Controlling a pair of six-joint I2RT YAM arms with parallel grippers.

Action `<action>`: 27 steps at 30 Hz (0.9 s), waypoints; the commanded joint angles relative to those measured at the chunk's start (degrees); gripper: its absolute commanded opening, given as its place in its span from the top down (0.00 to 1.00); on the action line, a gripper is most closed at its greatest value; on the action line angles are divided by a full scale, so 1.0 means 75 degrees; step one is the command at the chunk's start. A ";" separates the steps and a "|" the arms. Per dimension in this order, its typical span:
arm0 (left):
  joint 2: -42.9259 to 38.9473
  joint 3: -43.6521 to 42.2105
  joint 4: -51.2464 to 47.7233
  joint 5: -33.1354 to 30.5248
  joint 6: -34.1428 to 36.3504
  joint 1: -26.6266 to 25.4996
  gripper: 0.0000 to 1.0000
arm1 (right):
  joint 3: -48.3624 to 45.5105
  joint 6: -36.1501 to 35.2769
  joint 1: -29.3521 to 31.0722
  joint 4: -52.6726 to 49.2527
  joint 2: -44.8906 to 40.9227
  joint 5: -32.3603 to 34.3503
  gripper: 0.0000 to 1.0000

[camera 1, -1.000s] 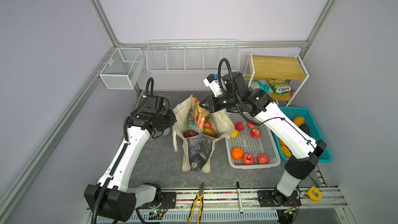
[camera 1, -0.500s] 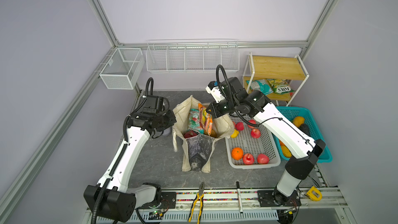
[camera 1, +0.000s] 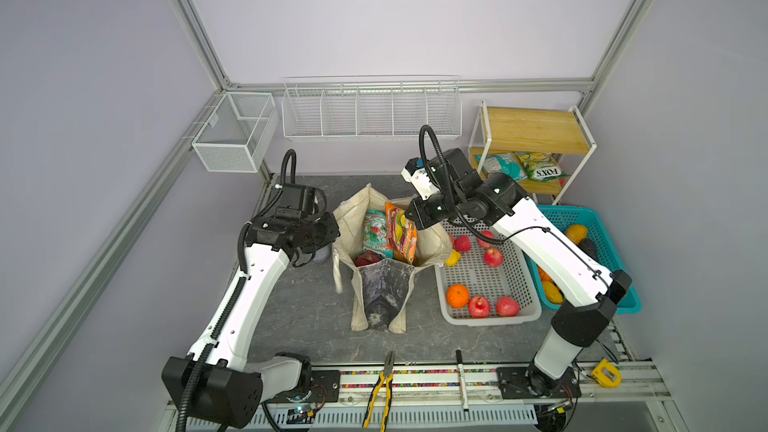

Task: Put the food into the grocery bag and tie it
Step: 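Lower the orange candy bag into the tote bag with the right gripper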

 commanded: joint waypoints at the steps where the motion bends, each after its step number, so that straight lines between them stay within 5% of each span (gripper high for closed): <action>1: -0.0106 0.0158 -0.0124 -0.0050 0.0150 0.0041 1.00 | 0.0515 -0.0309 -0.0078 -0.0240 -0.0055 0.0168 0.93; 27: -0.0151 0.0052 -0.0105 -0.0062 0.0176 0.0100 1.00 | 0.0123 0.0235 0.0303 0.0863 0.1509 -0.0661 0.93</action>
